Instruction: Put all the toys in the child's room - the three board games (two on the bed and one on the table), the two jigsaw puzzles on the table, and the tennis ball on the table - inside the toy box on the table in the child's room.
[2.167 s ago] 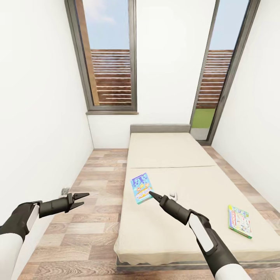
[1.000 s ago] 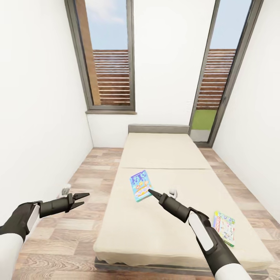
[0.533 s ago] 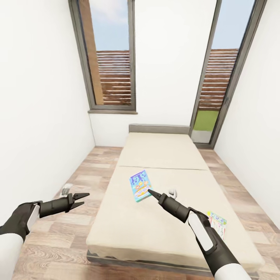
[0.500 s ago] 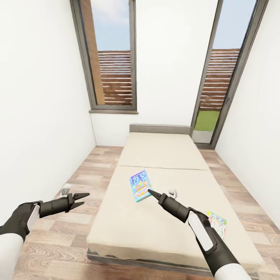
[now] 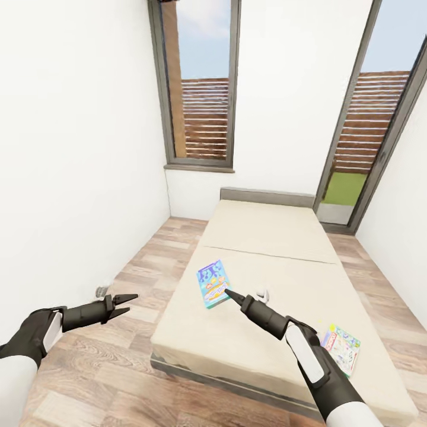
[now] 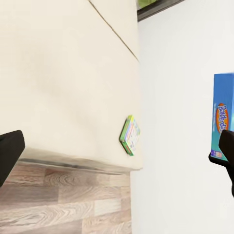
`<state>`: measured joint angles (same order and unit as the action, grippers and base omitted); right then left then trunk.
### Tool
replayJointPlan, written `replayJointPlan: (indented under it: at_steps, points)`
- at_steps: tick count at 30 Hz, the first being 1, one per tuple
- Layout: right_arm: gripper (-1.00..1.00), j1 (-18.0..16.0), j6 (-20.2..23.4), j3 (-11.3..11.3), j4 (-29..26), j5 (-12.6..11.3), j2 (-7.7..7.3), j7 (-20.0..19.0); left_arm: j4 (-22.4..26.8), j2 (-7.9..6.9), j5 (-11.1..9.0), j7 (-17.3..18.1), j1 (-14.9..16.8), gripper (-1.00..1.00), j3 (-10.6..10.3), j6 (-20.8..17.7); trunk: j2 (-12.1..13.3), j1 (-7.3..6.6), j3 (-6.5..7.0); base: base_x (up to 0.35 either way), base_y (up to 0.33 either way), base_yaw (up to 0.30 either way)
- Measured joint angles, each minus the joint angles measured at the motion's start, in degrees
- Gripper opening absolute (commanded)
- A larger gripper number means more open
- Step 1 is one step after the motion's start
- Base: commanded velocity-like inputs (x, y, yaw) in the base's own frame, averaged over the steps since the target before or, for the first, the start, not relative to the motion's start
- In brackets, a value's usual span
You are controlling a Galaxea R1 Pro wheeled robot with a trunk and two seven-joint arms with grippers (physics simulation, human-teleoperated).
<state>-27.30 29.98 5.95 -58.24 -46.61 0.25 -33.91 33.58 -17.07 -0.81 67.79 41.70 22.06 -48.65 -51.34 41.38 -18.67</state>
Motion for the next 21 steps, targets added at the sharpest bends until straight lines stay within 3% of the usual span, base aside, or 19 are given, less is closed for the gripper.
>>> replayJointPlan:
  at_steps: [7,21]
  points:
    - [-1.0,0.0,0.0,0.11,0.0,-0.02,0.17,0.1,0.0,0.23,-0.01,0.06,0.0,1.0,0.0,-0.1,2.39,-1.32,1.07,-0.011,-0.005,0.288]
    - [-1.0,0.0,0.02,0.07,-0.02,2.63,0.42,0.18,0.0,0.64,-0.01,-0.02,0.0,1.0,0.0,-0.37,8.02,-4.4,3.59,-0.001,0.0,0.288]
